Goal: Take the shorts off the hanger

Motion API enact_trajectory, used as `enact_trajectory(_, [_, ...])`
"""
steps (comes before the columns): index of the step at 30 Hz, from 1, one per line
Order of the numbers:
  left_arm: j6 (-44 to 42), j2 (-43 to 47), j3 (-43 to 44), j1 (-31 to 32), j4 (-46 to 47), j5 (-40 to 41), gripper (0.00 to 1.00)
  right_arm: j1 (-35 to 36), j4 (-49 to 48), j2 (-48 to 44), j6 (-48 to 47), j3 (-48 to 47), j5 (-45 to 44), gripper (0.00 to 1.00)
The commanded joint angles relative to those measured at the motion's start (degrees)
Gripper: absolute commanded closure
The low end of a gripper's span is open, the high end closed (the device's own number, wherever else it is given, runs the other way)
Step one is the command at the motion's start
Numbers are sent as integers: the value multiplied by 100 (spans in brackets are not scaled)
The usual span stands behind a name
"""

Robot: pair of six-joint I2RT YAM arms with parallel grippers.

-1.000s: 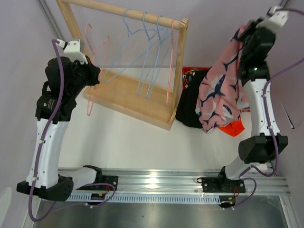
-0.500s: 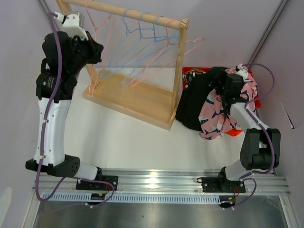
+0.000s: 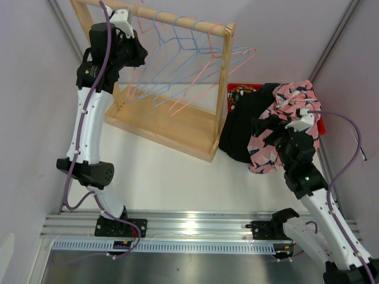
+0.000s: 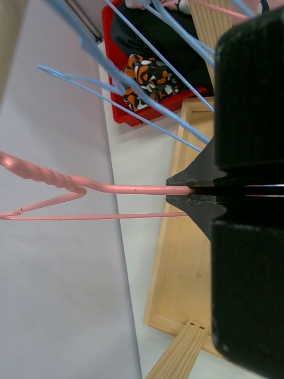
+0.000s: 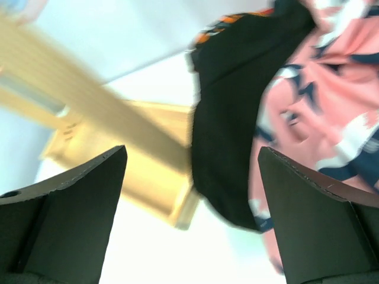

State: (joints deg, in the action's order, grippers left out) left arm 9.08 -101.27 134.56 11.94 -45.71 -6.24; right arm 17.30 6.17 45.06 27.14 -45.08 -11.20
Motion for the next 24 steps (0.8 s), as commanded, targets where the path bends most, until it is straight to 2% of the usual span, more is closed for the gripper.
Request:
enact_trajectory(1, [102,108,-16,1,256,-150,100,492,542,-557,29,140,-321,1])
enact_trajectory(5, [216,275,-421,1,335,-159,100,1055,963,-858,-6,35,-706,1])
enact_trajectory(7, [234,397,-544,1,282,-149,93,1232,1061,-919,-24,-9,-831,1])
enact_trajectory(9, [226,520,-754,1,274,-123,71,1293,1175,-929,-7,-45,-910,1])
enact_trajectory(10, [217,660,-834,1,274,-114,54,1337,1219,-955,11,-88,-919,0])
enact_trajectory(11, [191,740,-879,1,274,-97,43,1355,1289,-999,11,-115,-919,1])
enact_trajectory(12, [182,810,-1036,1,256,-27,28,1372,1325,-1016,2,-150,-928,0])
enact_trajectory(17, [85,1460,-1441,1,107,193,1,1434,1693,-1183,-68,-570,-972,1])
enact_trajectory(21, [50,2294,-2064,1,168,439,1,1452,2010,-1402,-129,-931,-902,1])
enact_trajectory(22, [59,2531,-2649,1,229,500,1,1443,2115,-1464,-190,-985,-797,1])
enact_trajectory(24, [129,3339,-3101,1,552,545,1,1443,2247,-1587,-182,-1090,-752,1])
